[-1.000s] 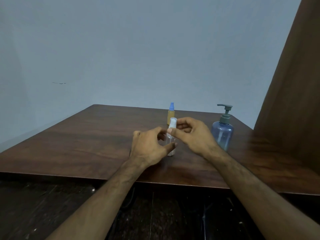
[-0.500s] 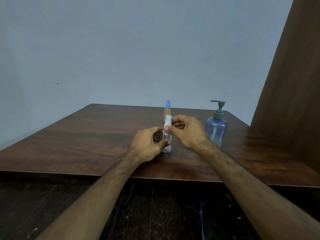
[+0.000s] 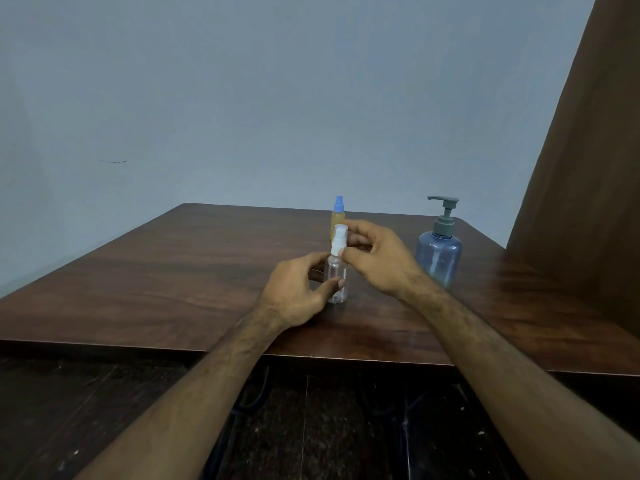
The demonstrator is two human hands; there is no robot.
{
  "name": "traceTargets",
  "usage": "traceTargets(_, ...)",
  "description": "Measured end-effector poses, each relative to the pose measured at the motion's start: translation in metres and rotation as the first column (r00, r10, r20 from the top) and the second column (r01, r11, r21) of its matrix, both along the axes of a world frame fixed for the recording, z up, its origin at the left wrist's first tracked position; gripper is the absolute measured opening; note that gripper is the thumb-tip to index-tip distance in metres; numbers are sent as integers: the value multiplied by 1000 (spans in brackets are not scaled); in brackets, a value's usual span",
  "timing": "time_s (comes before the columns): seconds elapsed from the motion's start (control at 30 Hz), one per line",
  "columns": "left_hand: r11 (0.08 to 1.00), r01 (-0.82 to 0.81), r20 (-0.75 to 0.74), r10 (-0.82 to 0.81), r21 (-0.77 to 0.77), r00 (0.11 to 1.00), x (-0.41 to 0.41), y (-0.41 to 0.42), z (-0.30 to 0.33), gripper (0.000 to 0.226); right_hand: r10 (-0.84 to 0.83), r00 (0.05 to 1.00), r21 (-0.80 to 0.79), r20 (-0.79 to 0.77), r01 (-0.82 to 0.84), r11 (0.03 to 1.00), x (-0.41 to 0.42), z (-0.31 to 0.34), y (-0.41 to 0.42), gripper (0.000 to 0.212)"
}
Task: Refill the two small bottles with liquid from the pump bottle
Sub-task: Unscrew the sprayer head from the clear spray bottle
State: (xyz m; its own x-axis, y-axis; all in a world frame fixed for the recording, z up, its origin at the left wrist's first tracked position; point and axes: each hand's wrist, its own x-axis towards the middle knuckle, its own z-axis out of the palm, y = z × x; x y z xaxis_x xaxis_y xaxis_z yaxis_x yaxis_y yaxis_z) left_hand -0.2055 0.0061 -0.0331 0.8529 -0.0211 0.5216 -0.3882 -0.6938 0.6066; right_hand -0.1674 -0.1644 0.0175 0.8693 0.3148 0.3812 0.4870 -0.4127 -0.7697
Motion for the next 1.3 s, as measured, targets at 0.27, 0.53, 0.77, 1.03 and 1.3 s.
traceTargets(0.27,1000,-8,3,8,10,1000,1,0,-1,52,-17,1000,-16,17,18,1000,-3,4,-1,43)
traceTargets(0.53,1000,7,-1,-7,22,1000,2,1,-3,52,-10,1000,-2,5,10,1000,-6,3,0,38)
traceTargets(0.77,1000,4,-15,-4,-7,1000,2,1,-3,49,25,1000,112,-12,-23,993,-5,13,-1,35)
traceTargets(1.03,999,-4,-2,4,-47,1000,2,3,-4,46,-34,998,434,55,6,901,-10,40,-7,35)
traceTargets(1.3,997,-53,29,55,-61,998,0,4,-4,43,-219,935,493,278,56,868,-15,39,-20,10)
